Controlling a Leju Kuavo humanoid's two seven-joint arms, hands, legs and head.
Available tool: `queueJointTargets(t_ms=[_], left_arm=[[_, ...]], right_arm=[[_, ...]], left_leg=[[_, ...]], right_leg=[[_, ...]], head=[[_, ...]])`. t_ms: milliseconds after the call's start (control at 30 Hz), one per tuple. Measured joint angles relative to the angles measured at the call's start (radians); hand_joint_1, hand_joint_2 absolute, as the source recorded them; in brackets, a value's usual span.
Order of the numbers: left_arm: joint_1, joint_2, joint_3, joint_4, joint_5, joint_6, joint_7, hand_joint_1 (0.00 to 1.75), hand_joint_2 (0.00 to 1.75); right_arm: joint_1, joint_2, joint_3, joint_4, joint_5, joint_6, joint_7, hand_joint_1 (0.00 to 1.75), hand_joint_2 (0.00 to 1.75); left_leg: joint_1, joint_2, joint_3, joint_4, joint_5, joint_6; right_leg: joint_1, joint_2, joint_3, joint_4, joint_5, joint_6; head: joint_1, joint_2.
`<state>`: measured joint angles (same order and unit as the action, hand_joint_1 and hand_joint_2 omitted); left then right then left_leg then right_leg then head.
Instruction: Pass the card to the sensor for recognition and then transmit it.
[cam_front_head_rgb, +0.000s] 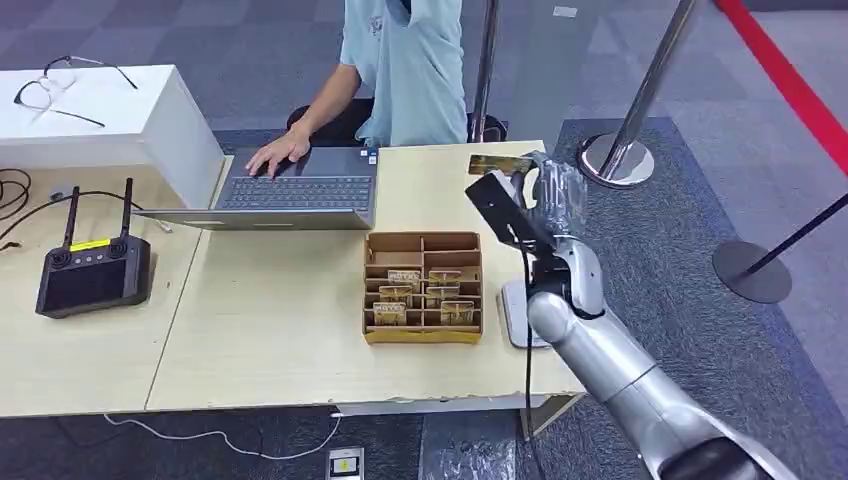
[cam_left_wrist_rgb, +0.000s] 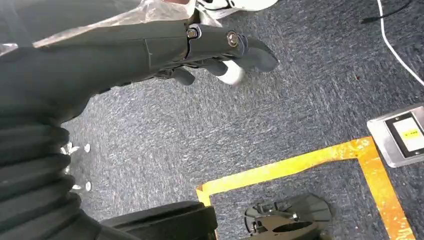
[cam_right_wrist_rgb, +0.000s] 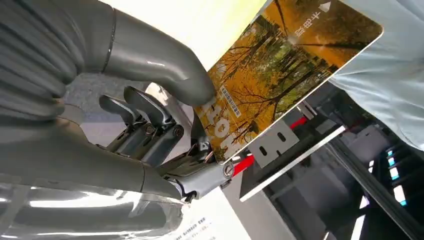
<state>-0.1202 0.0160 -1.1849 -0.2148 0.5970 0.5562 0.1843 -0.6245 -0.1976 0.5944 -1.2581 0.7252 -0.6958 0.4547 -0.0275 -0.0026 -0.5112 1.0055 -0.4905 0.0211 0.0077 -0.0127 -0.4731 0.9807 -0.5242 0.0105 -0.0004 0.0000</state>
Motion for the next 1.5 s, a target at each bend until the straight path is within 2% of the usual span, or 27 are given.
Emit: queueJointTargets(t_ms=[333,433,700,1000,1500], left_arm=[[0.000,-0.005,0.000,0.000,-0.016,-0.027,0.045,0.00,1.75],[0.001,-0.005,0.000,0.000,-0.010,-0.010,0.037,0.00,1.75],[0.000,-0.008,-0.004,0.000,-0.048,-0.019,0.005,0.00,1.75],[0.000,-0.011,-0.006,0.000,-0.040,-0.003,0.003,0.00,1.75],[0.002,-0.016,-0.006,0.000,-0.038,-0.012,0.019,0.00,1.75]], right_arm=[[-0.004,-0.013,0.018,-0.003,0.003,0.000,0.022,1.75,1.75],[-0.005,-0.015,0.022,-0.012,0.009,0.001,0.027,1.75,1.75],[-0.007,-0.019,0.038,-0.029,0.008,0.000,0.036,1.75,1.75],[-0.007,-0.020,0.053,-0.036,-0.004,0.000,0.021,1.75,1.75],[-0.008,-0.052,0.058,-0.101,0.039,0.002,0.047,1.75,1.75]], left_leg=[[0.000,0.000,0.000,0.000,0.000,0.000],[0.000,0.000,0.000,0.000,0.000,0.000],[0.000,0.000,0.000,0.000,0.000,0.000],[0.000,0.000,0.000,0.000,0.000,0.000],[0.000,0.000,0.000,0.000,0.000,0.000]], right_leg=[[0.000,0.000,0.000,0.000,0.000,0.000],[0.000,0.000,0.000,0.000,0.000,0.000],[0.000,0.000,0.000,0.000,0.000,0.000],[0.000,0.000,0.000,0.000,0.000,0.000],[0.000,0.000,0.000,0.000,0.000,0.000]], head=[[0.000,0.000],[0.000,0.000],[0.000,0.000],[0.000,0.000],[0.000,0.000]])
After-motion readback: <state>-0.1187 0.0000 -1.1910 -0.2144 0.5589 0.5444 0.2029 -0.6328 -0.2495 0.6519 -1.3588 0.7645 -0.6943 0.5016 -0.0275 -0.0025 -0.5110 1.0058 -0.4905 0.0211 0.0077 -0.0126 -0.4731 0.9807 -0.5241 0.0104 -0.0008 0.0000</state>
